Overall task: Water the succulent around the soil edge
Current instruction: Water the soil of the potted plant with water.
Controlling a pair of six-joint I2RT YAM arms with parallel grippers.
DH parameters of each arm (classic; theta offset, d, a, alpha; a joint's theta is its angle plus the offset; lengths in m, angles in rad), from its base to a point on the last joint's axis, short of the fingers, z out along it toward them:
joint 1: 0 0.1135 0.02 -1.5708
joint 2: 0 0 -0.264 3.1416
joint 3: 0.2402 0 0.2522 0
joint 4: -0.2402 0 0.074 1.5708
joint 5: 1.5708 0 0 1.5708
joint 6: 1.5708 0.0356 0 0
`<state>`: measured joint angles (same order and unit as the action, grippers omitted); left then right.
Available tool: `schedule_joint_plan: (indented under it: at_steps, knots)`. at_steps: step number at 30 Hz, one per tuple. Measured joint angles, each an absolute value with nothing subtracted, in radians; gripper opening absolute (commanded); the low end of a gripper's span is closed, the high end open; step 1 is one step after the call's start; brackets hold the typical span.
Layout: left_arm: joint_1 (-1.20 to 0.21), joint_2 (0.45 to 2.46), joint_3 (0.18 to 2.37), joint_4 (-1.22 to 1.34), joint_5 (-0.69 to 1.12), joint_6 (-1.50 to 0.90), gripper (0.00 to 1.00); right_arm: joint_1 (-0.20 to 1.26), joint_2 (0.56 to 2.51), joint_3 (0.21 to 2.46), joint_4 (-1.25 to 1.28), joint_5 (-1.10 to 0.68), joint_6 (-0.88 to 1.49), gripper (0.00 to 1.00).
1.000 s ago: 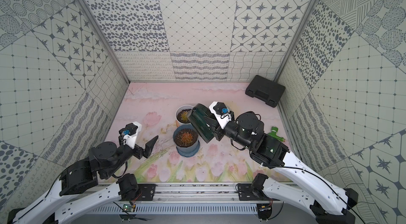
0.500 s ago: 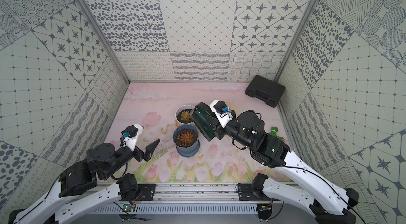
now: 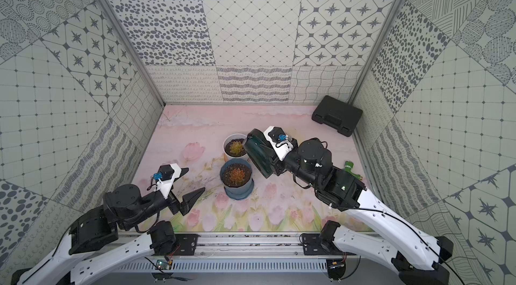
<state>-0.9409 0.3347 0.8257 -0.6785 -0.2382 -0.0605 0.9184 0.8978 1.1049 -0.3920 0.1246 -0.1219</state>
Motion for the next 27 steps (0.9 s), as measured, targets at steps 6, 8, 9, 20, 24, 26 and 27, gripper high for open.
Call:
schedule_joint_plan:
  at_steps: [6, 8, 9, 20, 24, 26, 27]
  knots:
    - [-0.941, 0.311, 0.821, -0.685, -0.236, -0.068, 0.99, 0.918, 0.918, 1.115, -0.39, 0.138, -0.126, 0.0]
    - [-0.941, 0.309, 0.82, -0.685, -0.236, -0.069, 0.98, 0.918, 0.925, 1.115, -0.384, 0.142, -0.129, 0.0]
    - [-0.941, 0.307, 0.82, -0.685, -0.236, -0.069, 0.99, 0.918, 0.929, 1.115, -0.381, 0.144, -0.132, 0.0]
    - [-0.941, 0.291, 0.811, -0.685, -0.239, -0.072, 0.99, 0.918, 0.965, 1.12, -0.348, 0.171, -0.15, 0.0]
    - [-0.941, 0.288, 0.809, -0.685, -0.24, -0.071, 0.99, 0.918, 0.976, 1.12, -0.335, 0.187, -0.159, 0.0]
    - [-0.941, 0.287, 0.809, -0.685, -0.24, -0.071, 0.99, 0.918, 0.983, 1.12, -0.327, 0.192, -0.163, 0.0]
    - [-0.941, 0.287, 0.809, -0.685, -0.24, -0.071, 0.99, 0.918, 0.989, 1.121, -0.322, 0.193, -0.166, 0.0]
